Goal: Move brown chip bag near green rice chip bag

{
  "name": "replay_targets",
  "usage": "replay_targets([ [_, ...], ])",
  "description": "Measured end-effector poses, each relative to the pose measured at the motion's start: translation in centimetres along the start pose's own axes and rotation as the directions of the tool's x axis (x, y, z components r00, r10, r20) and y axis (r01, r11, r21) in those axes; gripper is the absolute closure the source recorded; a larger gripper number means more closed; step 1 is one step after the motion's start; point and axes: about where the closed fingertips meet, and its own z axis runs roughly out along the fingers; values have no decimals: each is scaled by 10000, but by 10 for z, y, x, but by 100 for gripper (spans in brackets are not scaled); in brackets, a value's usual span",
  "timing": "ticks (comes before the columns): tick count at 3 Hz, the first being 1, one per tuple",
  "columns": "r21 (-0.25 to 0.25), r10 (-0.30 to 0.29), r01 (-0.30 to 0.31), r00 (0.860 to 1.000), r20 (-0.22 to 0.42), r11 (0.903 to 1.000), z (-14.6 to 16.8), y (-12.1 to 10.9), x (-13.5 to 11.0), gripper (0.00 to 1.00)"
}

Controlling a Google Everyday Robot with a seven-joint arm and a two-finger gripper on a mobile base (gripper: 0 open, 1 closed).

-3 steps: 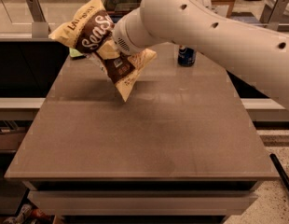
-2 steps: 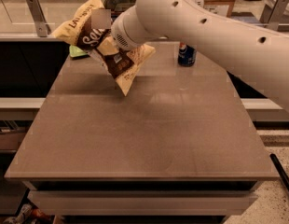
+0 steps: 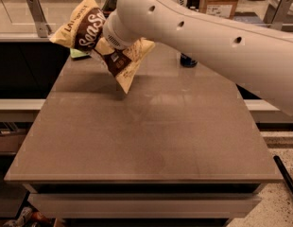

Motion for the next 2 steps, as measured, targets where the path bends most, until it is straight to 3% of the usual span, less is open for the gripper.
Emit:
replay_targets([
  [2,-3,-1,1,9997,261,10000,8,-6,2,100],
])
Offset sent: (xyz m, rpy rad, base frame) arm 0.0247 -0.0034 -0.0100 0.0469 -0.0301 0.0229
